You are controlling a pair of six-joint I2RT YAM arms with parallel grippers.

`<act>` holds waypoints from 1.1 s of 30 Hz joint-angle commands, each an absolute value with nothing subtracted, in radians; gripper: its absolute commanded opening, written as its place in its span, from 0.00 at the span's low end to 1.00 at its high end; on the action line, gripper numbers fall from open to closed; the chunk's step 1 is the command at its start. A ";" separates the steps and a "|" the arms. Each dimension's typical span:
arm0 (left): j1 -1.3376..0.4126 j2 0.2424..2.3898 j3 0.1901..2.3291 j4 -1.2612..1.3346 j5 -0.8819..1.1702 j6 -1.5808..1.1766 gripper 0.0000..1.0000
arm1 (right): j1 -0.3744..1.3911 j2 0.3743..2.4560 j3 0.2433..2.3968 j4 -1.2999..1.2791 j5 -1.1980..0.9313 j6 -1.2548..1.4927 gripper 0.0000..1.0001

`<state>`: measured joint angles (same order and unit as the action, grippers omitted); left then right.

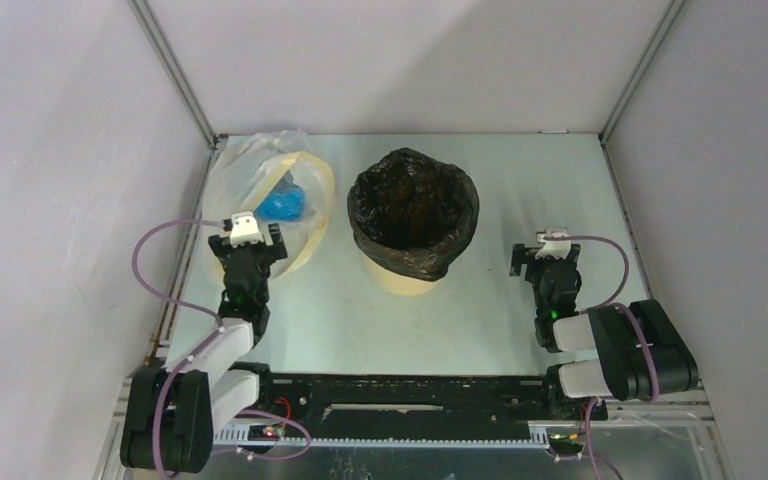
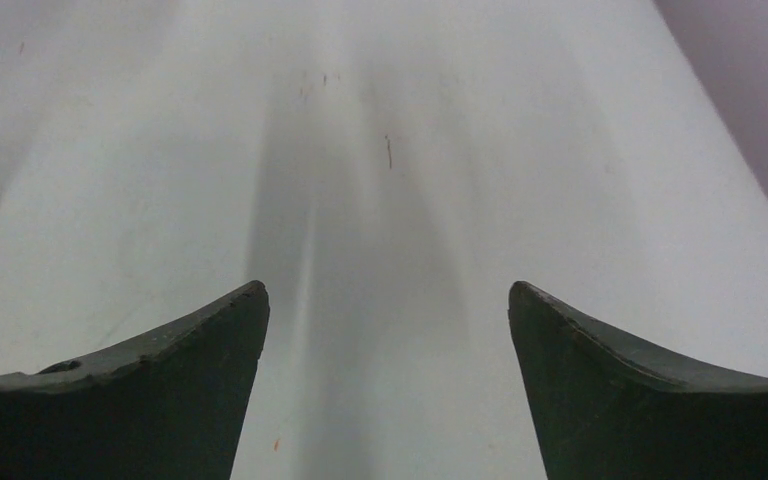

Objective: Put the trash bags into the trash bin

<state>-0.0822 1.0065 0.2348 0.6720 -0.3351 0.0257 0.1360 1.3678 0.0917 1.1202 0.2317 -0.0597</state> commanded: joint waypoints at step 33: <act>0.034 1.256 0.193 1.054 -0.235 -0.016 1.00 | -0.029 1.359 0.255 0.969 -0.019 0.048 1.00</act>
